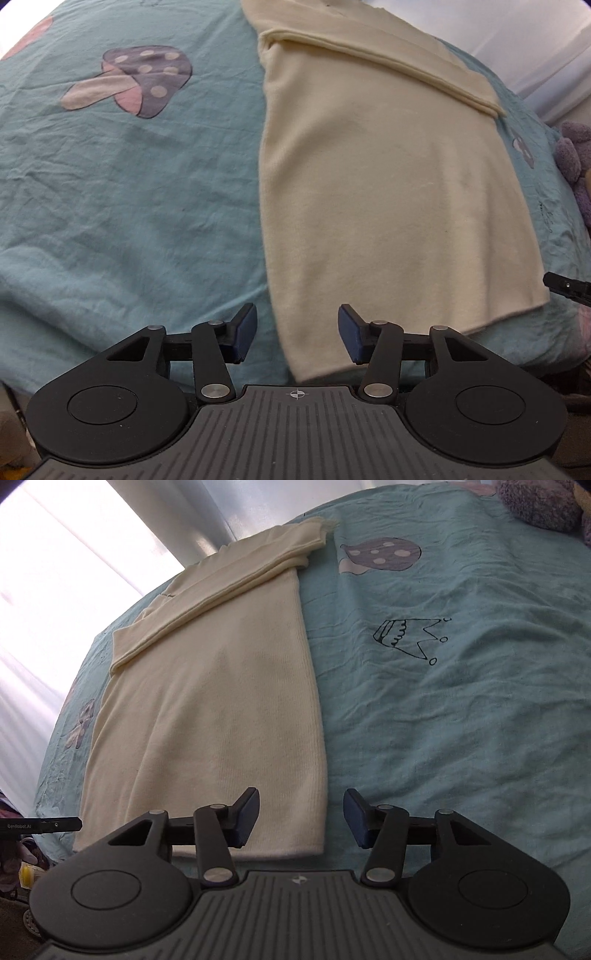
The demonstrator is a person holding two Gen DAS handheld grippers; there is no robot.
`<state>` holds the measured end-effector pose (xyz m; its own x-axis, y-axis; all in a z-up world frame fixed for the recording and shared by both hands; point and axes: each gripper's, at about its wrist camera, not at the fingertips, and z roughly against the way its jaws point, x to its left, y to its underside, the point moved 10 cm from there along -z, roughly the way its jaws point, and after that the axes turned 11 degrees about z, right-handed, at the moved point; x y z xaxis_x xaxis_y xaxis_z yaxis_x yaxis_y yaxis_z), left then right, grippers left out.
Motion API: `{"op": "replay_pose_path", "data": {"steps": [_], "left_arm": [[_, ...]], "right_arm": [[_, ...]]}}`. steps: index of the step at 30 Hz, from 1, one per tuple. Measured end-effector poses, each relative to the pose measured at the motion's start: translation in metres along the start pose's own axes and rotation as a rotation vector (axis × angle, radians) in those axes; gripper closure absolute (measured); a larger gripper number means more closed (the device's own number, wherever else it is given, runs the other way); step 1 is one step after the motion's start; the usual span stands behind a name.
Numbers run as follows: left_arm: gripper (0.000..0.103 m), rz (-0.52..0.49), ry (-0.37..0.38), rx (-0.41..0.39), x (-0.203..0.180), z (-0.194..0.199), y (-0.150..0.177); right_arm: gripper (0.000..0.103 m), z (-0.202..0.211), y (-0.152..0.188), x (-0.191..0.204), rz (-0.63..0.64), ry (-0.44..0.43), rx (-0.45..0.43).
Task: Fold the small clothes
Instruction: 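Grasp the hem with both grippers and lift it toward the collar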
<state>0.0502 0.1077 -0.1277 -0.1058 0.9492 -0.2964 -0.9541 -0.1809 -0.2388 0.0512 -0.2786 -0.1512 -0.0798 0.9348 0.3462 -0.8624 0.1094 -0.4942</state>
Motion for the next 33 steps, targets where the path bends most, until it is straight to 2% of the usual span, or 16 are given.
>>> {"op": "replay_pose_path", "data": {"steps": [2,6,7,9,12,19,21,24,27,31,33], "left_arm": [[0.051,0.018,0.025,0.017,0.0,-0.002,0.003],[0.066,0.017,0.071,0.053,-0.007,-0.006,0.008],[0.076,0.018,0.082,0.06,-0.006,-0.007,0.008],[0.089,0.033,0.087,0.077,-0.002,-0.008,0.008],[0.092,0.024,0.107,0.097,-0.004,-0.011,0.008],[0.094,-0.032,0.149,0.109,-0.016,-0.011,0.003],[0.095,-0.017,0.189,0.101,-0.021,-0.008,-0.001],[0.095,0.014,0.251,0.06,-0.027,0.002,-0.015],[0.095,0.034,0.297,-0.013,-0.031,0.015,-0.037],[0.095,0.055,0.324,-0.132,-0.037,0.03,-0.083],[0.095,0.055,0.313,-0.203,-0.038,0.033,-0.111]], "right_arm": [[0.055,0.0,0.0,0.001,0.003,-0.012,0.005],[0.069,-0.004,0.0,0.005,0.005,-0.044,0.021],[0.07,-0.005,0.0,0.005,0.011,-0.043,0.027],[0.081,-0.006,0.0,0.006,0.016,-0.05,0.032],[0.089,-0.008,0.001,0.004,0.004,-0.067,0.044],[0.089,-0.013,0.002,0.003,-0.039,-0.123,0.098],[0.097,-0.014,0.001,0.004,-0.031,-0.129,0.1],[0.097,-0.014,-0.004,0.004,-0.062,-0.157,0.085],[0.098,-0.01,-0.02,0.006,-0.076,-0.182,0.026],[0.098,-0.007,-0.061,0.008,-0.064,-0.182,-0.069],[0.098,-0.01,-0.088,0.011,-0.035,-0.162,-0.123]]}}
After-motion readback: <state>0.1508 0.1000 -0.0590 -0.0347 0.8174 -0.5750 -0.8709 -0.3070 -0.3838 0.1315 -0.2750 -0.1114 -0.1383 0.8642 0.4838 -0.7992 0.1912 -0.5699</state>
